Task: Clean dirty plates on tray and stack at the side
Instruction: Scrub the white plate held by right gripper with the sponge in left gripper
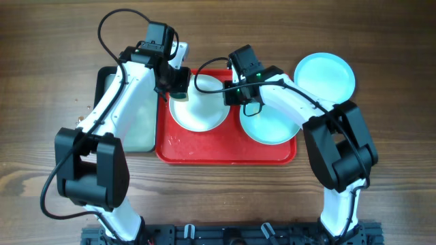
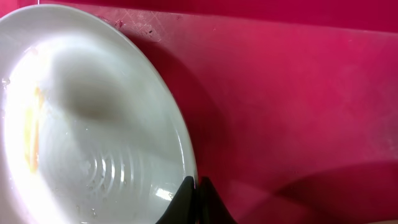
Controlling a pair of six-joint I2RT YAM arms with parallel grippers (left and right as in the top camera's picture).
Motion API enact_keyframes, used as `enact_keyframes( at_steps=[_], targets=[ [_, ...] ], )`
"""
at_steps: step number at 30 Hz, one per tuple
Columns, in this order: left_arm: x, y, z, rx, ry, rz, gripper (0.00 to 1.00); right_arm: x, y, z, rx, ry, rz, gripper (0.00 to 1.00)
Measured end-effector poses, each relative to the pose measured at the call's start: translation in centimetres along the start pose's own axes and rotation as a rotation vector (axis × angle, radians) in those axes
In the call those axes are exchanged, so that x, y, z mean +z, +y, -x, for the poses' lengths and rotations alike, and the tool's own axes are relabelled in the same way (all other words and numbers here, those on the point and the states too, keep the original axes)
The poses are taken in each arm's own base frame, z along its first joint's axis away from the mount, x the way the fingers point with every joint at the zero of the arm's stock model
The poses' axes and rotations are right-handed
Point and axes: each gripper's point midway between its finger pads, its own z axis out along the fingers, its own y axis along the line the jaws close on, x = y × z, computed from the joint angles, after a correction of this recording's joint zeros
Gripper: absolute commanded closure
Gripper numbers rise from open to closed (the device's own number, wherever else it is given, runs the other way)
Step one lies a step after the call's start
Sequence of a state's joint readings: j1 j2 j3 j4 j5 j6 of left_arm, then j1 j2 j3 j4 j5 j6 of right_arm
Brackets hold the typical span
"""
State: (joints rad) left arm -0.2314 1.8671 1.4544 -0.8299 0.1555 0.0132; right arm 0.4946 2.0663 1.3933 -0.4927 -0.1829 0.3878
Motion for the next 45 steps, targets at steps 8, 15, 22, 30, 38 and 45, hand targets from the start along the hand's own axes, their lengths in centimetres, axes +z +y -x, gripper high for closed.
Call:
enact_keyframes(
  at_steps=[8, 15, 22, 30, 38, 45],
  targets=[
    [1.6, 0.4, -1.0, -0.070, 0.044, 0.009, 0.96, 0.0, 0.0, 0.1, -0.008, -0.002, 0.001, 0.96],
    [2.4, 0.7, -1.7, -0.119, 0.051, 0.019, 0.96, 0.0, 0.1, 0.0, -0.010, -0.003, 0.001, 0.96],
    [4.6, 1.1, -2.3, -0.126, 0.012, 0.019, 0.96, 0.0, 0.1, 0.1, -0.010, -0.006, 0.002, 0.96],
    [5.7, 2.5, -3.3, -0.149, 0.002, 0.086, 0.96, 0.0, 0.2, 0.1, -0.012, -0.006, 0.003, 0.96],
    [6.5, 2.7, -3.7, -0.150, -0.010, 0.086, 0.96, 0.0, 0.3, 0.1, -0.013, -0.005, 0.003, 0.96],
    [7.6, 2.4, -3.9, -0.156, 0.009, 0.052, 0.96, 0.0, 0.3, 0.1, -0.013, -0.005, 0.003, 0.96]
  ],
)
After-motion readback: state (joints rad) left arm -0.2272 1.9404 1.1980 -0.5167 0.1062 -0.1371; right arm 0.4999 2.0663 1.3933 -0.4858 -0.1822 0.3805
